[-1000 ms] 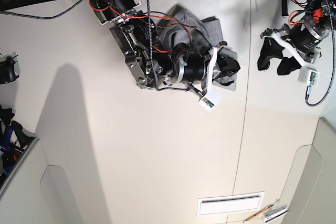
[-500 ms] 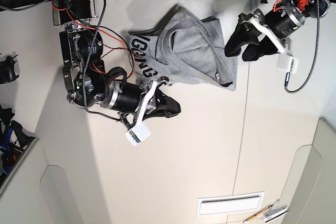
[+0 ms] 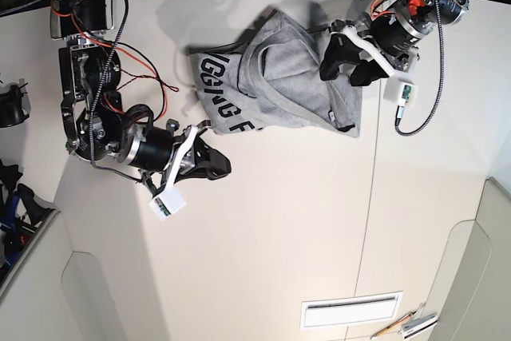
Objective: Fold the T-shirt properly
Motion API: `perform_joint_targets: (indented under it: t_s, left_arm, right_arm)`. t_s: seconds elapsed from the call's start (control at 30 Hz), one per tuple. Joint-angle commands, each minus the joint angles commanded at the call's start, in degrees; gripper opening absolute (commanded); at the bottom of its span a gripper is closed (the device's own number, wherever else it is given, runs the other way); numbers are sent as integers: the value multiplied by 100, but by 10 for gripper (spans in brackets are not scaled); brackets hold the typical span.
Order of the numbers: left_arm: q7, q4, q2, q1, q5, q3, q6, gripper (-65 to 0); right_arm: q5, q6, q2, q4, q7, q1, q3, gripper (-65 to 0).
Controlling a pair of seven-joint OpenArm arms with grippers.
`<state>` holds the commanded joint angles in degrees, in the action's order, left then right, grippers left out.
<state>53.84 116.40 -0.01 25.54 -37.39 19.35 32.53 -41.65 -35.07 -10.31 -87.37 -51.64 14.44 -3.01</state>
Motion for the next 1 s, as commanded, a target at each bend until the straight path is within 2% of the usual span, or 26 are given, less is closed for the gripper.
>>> perform_joint_targets:
  t_s: [0.3, 0.33, 0.4, 0.47, 0.57, 0.8, 1.0]
  left_arm:
    - [-52, -299, 0, -282, 146, -140, -39, -227]
    - [-52, -299, 0, -282, 166, -140, -39, -299]
    - [-52, -299, 0, -282, 168, -140, -37, -524]
    - [-52, -299, 0, -284, 170, -140, 7, -642]
    - [-44, -299, 0, -284, 164, -140, 315, -650]
    - [63, -192, -2, -282, 74, -138, 332, -650]
    - [398, 356, -17, -280, 81, -127, 332, -650]
  right_arm:
    - [-98, 2, -2, 0, -4, 0, 0, -650]
    - [-98, 2, 0, 0, -4, 0, 0, -650]
    - [-98, 2, 0, 0, -4, 0, 0, -650]
    - [-98, 2, 0, 0, -4, 0, 0, -650]
    - [-96, 2, 0, 0, -2, 2, 0, -650]
    - [-79, 2, -2, 0, -4, 0, 0, -650]
    - [-76, 0, -2, 0, -4, 0, 0, -650]
